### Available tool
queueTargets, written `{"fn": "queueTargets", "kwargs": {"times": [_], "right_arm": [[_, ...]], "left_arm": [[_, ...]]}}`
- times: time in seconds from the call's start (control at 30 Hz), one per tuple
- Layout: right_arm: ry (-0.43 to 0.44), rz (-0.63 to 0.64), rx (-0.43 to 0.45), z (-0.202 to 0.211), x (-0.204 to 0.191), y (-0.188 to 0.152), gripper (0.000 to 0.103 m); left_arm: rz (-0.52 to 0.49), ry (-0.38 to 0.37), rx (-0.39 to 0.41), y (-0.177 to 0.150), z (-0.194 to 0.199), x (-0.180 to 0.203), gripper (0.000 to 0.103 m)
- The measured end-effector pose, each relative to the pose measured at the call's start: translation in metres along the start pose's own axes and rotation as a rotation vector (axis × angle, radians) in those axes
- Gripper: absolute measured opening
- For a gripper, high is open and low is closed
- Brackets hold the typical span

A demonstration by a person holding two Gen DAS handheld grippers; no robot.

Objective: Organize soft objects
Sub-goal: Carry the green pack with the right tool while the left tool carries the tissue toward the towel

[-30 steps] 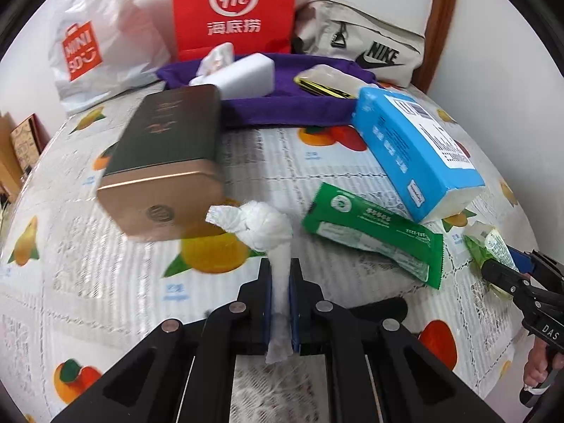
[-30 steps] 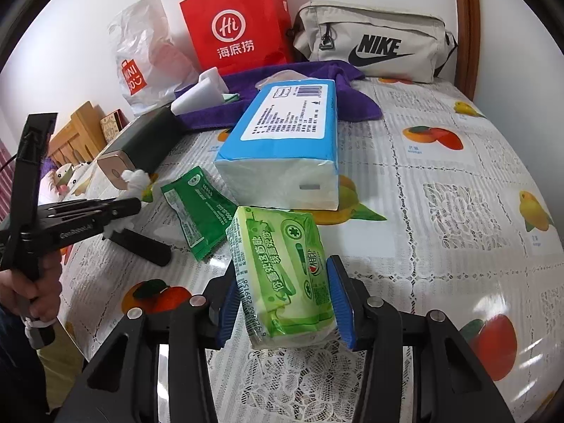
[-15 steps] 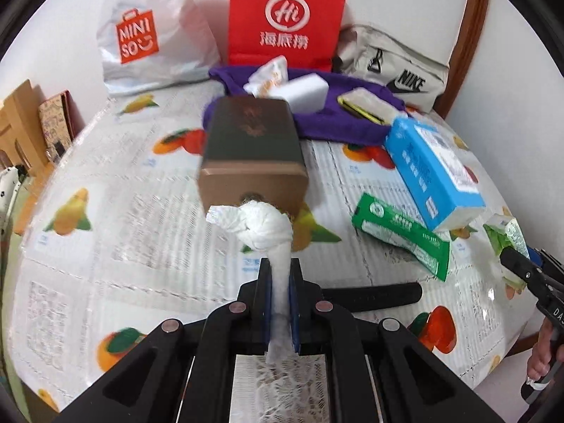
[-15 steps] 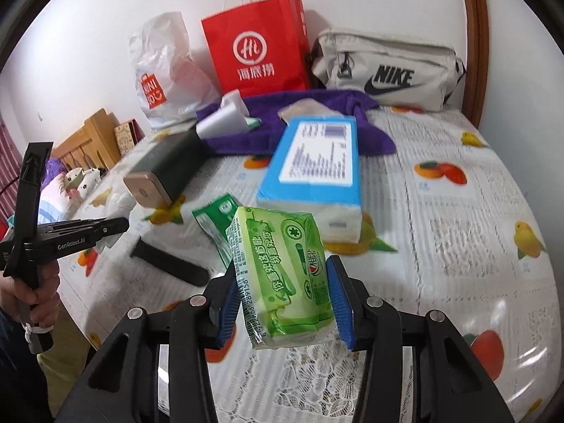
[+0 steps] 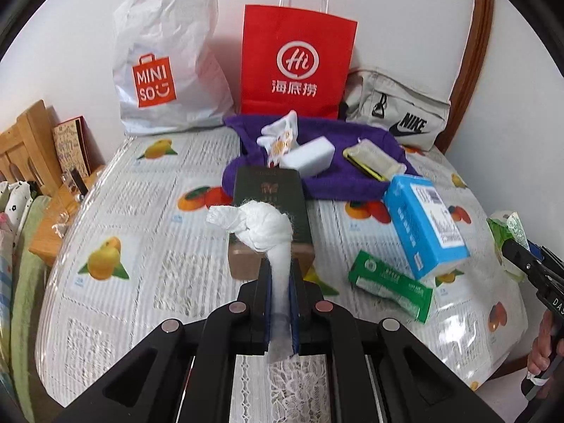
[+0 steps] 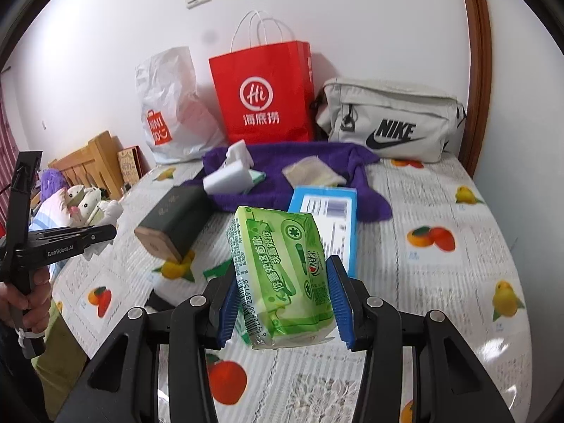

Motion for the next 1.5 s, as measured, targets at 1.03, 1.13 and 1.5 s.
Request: {"fn": "queueTargets", "kwargs": {"times": [1.03, 1.13, 1.5], "right_arm": [[-0.005, 0.03, 0.031, -0.064, 0.029, 0.096, 0.046], [-0.006, 0.042, 0.03, -0.074, 0.031, 0.103, 0.046], [0.024, 0.065, 0.004, -0.118, 0.037, 0.128, 0.046]], "left_arm": [[-0.006, -0.011, -0.004, 0.096, -0.056, 0.004, 0.009], [-0.005, -0.015, -0.008, 0.103, -0.065, 0.004, 0.009], [-0.011, -0.038, -0.029, 0.133, -0.102, 0.011, 0.009]]}}
Point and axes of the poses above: each gripper's, at about its wrist camera, not at the fingertips, and z roughly against the way its jaws point, x to its right, y to its top, the point moved 2 cm from there along -z, roughly the way its jaws point, and after that the axes turned 4 degrees about -x, right-handed, at the moved point
